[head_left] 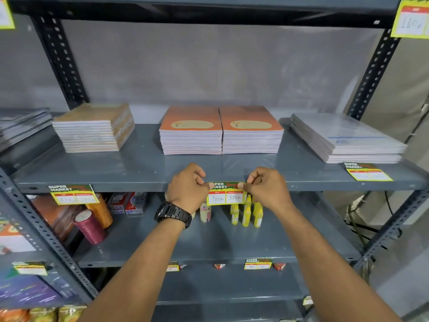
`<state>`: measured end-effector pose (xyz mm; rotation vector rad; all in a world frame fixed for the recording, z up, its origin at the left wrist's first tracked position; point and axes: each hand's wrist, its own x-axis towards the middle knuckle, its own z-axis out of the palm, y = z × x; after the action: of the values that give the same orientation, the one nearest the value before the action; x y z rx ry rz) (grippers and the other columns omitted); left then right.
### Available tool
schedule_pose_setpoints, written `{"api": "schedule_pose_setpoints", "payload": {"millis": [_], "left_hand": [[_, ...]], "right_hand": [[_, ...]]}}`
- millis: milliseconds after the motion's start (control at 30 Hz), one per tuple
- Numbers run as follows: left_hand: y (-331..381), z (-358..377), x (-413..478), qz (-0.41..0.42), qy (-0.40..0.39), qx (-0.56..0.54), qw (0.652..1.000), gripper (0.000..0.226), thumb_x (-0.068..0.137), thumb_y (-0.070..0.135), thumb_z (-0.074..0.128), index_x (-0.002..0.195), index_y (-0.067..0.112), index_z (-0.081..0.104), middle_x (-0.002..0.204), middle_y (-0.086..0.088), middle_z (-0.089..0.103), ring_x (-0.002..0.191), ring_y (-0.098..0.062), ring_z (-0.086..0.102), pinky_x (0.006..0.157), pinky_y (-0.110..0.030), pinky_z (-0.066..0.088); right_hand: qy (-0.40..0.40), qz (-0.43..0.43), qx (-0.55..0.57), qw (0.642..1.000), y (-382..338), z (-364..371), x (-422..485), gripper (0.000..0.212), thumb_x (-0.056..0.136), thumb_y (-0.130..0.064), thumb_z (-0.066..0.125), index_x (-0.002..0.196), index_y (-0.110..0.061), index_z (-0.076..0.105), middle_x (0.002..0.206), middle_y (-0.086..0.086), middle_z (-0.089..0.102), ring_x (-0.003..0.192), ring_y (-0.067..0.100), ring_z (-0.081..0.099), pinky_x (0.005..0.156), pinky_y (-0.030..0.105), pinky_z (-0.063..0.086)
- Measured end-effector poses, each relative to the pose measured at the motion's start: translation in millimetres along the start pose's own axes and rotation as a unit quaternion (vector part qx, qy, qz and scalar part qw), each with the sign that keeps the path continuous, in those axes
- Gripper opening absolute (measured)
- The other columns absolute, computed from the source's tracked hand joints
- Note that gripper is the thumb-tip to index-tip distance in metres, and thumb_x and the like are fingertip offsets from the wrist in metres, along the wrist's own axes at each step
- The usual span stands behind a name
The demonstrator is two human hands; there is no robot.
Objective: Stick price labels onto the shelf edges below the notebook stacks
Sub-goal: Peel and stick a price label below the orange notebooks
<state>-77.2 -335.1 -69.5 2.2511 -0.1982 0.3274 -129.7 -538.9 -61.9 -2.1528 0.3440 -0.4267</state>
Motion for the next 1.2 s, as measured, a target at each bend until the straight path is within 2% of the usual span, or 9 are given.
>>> {"api": "schedule_pose_setpoints", "payload": {"millis": [67,167,267,400,533,733,933,1100,1200], "left_hand": [[-0.3,-1.3,-3.8,0.030,0.007,0.023,0.999,0.023,0.072,0.024,0.071,0.083,0.032,0.053,0.074,0.014,0.062,0.070,-0.007,0.060,0.064,-0.035,0.054],[0.4,4.9,-15.8,0.156,0.011,0.117,0.981,0.019,0.078,0.031,0.064,0.092,0.031,0.052,0.089,0.011,0.059,0.081,-0.017,0.059,0.066,-0.037,0.052],[1.0,20.3,-22.6,0.258,0.051,0.234,0.936,0.040,0.071,0.050,0.068,0.101,0.025,0.056,0.099,0.003,0.060,0.088,-0.025,0.055,0.073,-0.040,0.044],[3.1,31.5,-15.3,0.242,0.076,0.274,0.928,0.062,0.064,0.071,0.062,0.106,0.025,0.058,0.104,0.005,0.062,0.093,-0.024,0.055,0.076,-0.040,0.036],[14.5,32.5,-8.3,0.205,0.050,0.278,0.937,0.065,0.063,0.078,0.056,0.103,0.026,0.056,0.102,0.005,0.060,0.096,-0.024,0.052,0.076,-0.040,0.032],[13.0,20.3,1.4,0.196,-0.011,0.205,0.959,0.049,0.068,0.065,0.067,0.099,0.030,0.050,0.101,0.011,0.059,0.098,-0.020,0.050,0.082,-0.038,0.033],[-4.7,-3.3,13.7,0.207,-0.080,0.071,0.973,0.035,0.070,0.027,0.081,0.094,0.025,0.055,0.091,0.013,0.065,0.092,-0.013,0.059,0.084,-0.034,0.048],[-8.7,-9.6,12.3,0.220,-0.092,0.057,0.969,0.029,0.075,0.018,0.078,0.096,0.022,0.059,0.096,0.010,0.068,0.093,-0.010,0.060,0.082,-0.027,0.047],[-8.0,-10.3,8.5,0.213,-0.093,0.037,0.972,0.030,0.077,0.017,0.077,0.100,0.022,0.059,0.099,0.009,0.068,0.094,-0.010,0.060,0.086,-0.030,0.050]], "right_hand": [[0.003,-0.005,0.004,1.000,0.9,0.1,-1.3,0.025,0.072,-0.025,0.086,0.065,-0.016,0.063,0.057,0.007,0.068,0.044,0.013,0.057,0.049,0.031,0.053],[0.010,-0.017,-0.013,1.000,0.3,1.6,-3.9,0.024,0.075,-0.025,0.084,0.067,-0.017,0.064,0.051,-0.002,0.061,0.042,0.004,0.050,0.046,0.020,0.042],[0.014,-0.023,-0.020,0.999,-0.3,1.4,-3.9,0.024,0.075,-0.027,0.084,0.066,-0.018,0.064,0.050,-0.005,0.060,0.040,0.001,0.049,0.045,0.016,0.040],[0.008,-0.026,-0.031,0.999,1.2,-0.2,-1.9,0.025,0.074,-0.030,0.084,0.064,-0.020,0.063,0.050,-0.004,0.063,0.042,0.005,0.054,0.049,0.025,0.047],[0.005,-0.036,-0.041,0.998,3.7,-1.5,1.0,0.027,0.073,-0.032,0.084,0.063,-0.020,0.062,0.048,-0.002,0.062,0.042,0.007,0.054,0.049,0.025,0.046],[-0.005,-0.035,-0.040,0.999,5.7,-3.3,2.4,0.027,0.073,-0.032,0.085,0.063,-0.021,0.063,0.051,-0.002,0.065,0.043,0.009,0.057,0.051,0.029,0.054],[-0.016,-0.031,-0.043,0.998,4.5,-6.1,3.0,0.026,0.072,-0.032,0.086,0.066,-0.019,0.064,0.055,0.002,0.067,0.045,0.012,0.059,0.056,0.037,0.059],[-0.006,-0.024,-0.060,0.998,-1.0,-5.0,-1.6,0.026,0.073,-0.032,0.085,0.067,-0.019,0.064,0.055,0.001,0.067,0.045,0.010,0.059,0.053,0.030,0.054],[0.000,-0.029,-0.081,0.996,-5.7,-4.3,-7.2,0.026,0.076,-0.033,0.083,0.069,-0.019,0.063,0.055,-0.002,0.065,0.048,0.008,0.058,0.051,0.024,0.045]]}}
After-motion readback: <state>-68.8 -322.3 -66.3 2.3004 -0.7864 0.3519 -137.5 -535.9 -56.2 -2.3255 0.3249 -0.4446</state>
